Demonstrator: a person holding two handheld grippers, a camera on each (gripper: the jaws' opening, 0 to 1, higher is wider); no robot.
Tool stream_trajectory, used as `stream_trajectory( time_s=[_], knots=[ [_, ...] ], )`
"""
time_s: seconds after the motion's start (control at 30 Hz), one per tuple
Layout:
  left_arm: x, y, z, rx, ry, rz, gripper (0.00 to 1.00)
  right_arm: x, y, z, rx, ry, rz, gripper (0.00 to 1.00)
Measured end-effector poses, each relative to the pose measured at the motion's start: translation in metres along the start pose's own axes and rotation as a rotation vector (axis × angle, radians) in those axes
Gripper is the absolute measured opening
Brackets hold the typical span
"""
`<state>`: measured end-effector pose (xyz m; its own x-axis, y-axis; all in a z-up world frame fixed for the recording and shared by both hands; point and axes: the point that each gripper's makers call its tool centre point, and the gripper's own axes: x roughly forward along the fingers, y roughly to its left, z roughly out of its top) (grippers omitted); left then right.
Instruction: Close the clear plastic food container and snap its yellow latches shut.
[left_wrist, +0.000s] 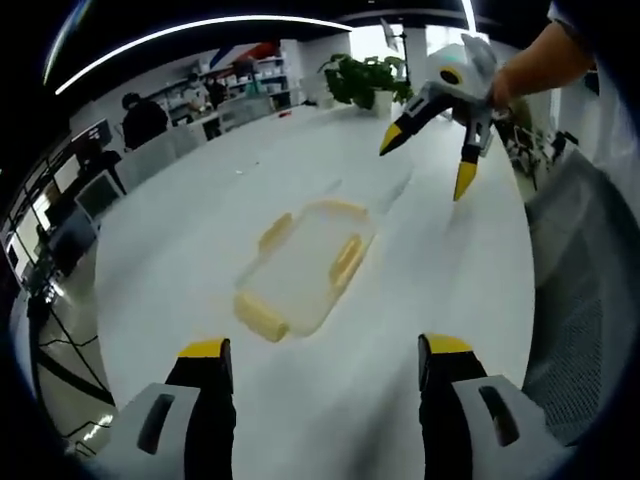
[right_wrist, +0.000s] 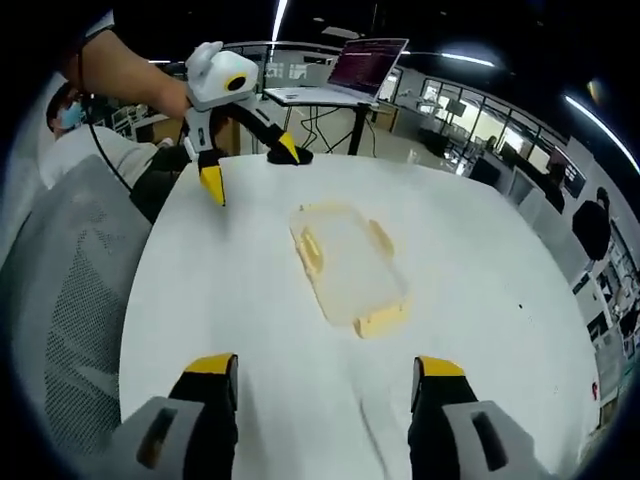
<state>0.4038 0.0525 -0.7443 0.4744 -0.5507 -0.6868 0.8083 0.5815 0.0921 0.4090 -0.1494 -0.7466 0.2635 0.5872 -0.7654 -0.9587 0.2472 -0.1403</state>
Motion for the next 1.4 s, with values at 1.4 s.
stream_trajectory(
  time_s=[1.4],
  knots=[
    [0.035,0.040,-0.012,0.217,0.106,-0.116,0.70,0.047,-0.039,0.007,-0.166,0.091,0.117,0.66]
  ],
)
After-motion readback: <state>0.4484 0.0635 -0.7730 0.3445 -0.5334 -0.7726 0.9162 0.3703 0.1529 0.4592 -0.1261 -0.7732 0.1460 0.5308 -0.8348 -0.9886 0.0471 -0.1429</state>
